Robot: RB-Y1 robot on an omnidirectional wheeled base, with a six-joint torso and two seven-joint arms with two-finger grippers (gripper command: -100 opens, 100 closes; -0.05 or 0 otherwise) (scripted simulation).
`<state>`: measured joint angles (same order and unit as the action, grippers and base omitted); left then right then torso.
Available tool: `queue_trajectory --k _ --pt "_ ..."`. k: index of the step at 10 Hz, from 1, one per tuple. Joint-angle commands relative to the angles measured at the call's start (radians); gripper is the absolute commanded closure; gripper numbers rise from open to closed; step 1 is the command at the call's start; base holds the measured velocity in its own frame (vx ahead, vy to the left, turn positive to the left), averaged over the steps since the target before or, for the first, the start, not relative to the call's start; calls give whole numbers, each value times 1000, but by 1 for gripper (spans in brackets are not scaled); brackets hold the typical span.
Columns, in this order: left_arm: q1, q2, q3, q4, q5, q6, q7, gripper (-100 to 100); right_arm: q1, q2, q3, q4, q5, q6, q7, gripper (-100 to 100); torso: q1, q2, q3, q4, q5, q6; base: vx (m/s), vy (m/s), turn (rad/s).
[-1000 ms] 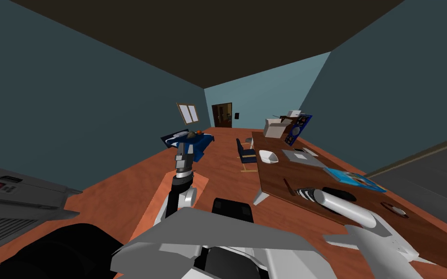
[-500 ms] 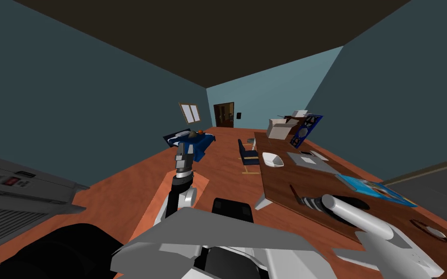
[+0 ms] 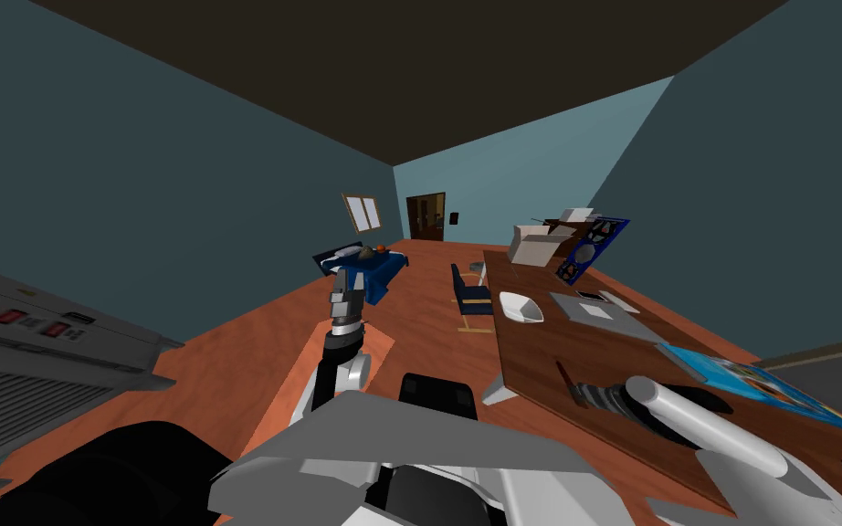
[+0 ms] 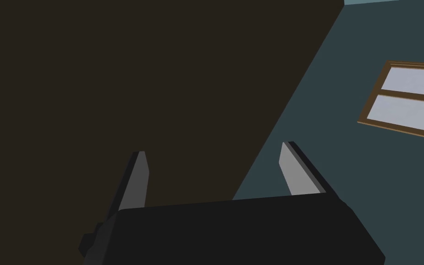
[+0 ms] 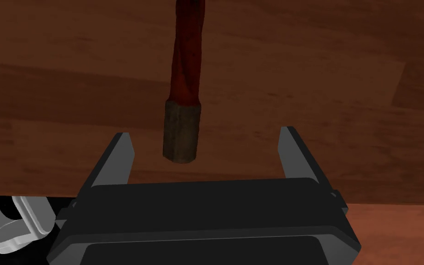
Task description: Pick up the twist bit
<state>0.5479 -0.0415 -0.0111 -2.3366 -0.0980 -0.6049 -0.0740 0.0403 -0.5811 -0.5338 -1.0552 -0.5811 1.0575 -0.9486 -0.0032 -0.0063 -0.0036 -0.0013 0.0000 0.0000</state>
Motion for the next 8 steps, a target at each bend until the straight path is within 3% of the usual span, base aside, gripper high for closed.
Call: queue_trajectory --k 1,3,8 --pt "0 0 0 0 0 0 0 0 -7 -9 -7 43 -17 25 -10 -100 0 0 0 0 0 0 84 -43 51" --pt "0 0 0 0 0 0 0 0 -12 -33 -32 113 -76 78 -22 -100 0 1 0 0 0 0 89 -39 104" --pt "0 0 0 0 0 0 0 0 -16 -58 -59 203 -142 131 -31 -100 1 3 2 1 0 0 55 -37 59"
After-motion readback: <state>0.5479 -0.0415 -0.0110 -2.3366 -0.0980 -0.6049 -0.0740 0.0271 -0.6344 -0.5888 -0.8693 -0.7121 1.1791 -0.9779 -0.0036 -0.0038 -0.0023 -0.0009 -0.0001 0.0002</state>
